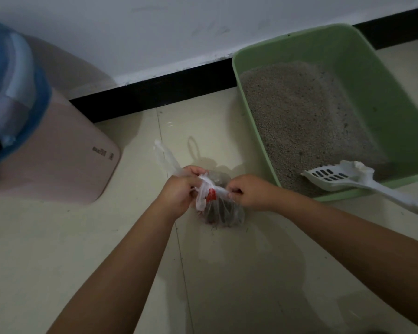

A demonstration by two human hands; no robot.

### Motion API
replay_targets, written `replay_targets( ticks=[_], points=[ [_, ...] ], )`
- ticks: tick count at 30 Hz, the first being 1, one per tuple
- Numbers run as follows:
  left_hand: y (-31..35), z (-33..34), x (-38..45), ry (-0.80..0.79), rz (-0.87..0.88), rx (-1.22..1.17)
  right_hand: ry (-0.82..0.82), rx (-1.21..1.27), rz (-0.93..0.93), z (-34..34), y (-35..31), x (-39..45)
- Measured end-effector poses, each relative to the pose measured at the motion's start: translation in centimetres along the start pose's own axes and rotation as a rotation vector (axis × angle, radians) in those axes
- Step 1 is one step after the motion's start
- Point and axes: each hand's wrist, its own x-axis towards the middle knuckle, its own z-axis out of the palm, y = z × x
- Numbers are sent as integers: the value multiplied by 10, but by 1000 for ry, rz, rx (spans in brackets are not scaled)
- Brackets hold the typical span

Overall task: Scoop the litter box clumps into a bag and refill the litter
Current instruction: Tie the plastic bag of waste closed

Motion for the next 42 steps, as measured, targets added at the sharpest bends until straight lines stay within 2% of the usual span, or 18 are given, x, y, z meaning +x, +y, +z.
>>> replay_targets(
  ticks=[3, 6, 7, 9, 11, 12, 14, 16, 20, 23, 28, 32, 36, 38, 40, 42],
  points=[
    [-9, -11, 5, 53, 70, 212, -31, -2, -40, -2, 0, -4],
    [-16, -17, 6, 24, 101, 380, -108, 17, -46, -6, -3, -7],
    [-19, -16, 4, 12, 107, 408, -83, 33, -28, -7, -3, -7],
    [-23, -13, -2, 48, 141, 436, 85, 98, 46, -7, -3, -2],
    [-26, -11, -5, 93, 211, 429, 249, 307, 156, -7, -2, 3],
    [-26, -10, -7, 100, 245, 444, 276, 428, 183, -7, -2, 6],
    [-25, -9, -8, 82, 335, 467, 199, 597, 172, -6, -2, 10],
    [-23, -7, -9, 66, 376, 524, 152, 613, 131, -5, -3, 12],
    [-25, -8, -7, 93, 388, 668, 191, 734, 143, -3, -3, 14],
    [-23, -6, -9, 104, 416, 676, 226, 688, 136, -2, -5, 16],
    [-21, -8, -11, -91, 391, 476, 196, 423, 75, -2, -5, 18],
    [-17, -2, -11, -26, 313, 206, 156, 171, -10, -3, -6, 18],
    [-8, -2, -6, 19, 135, -337, 87, -94, -79, -4, -4, 17],
    [-5, -4, -4, 21, 61, -520, 55, -169, -133, -2, -4, 14],
    [-6, -5, -3, 11, 31, -610, 21, -215, -146, 2, -5, 12],
    [-8, -6, -2, 2, 26, -604, -15, -265, -162, 9, -8, 10]
  ],
)
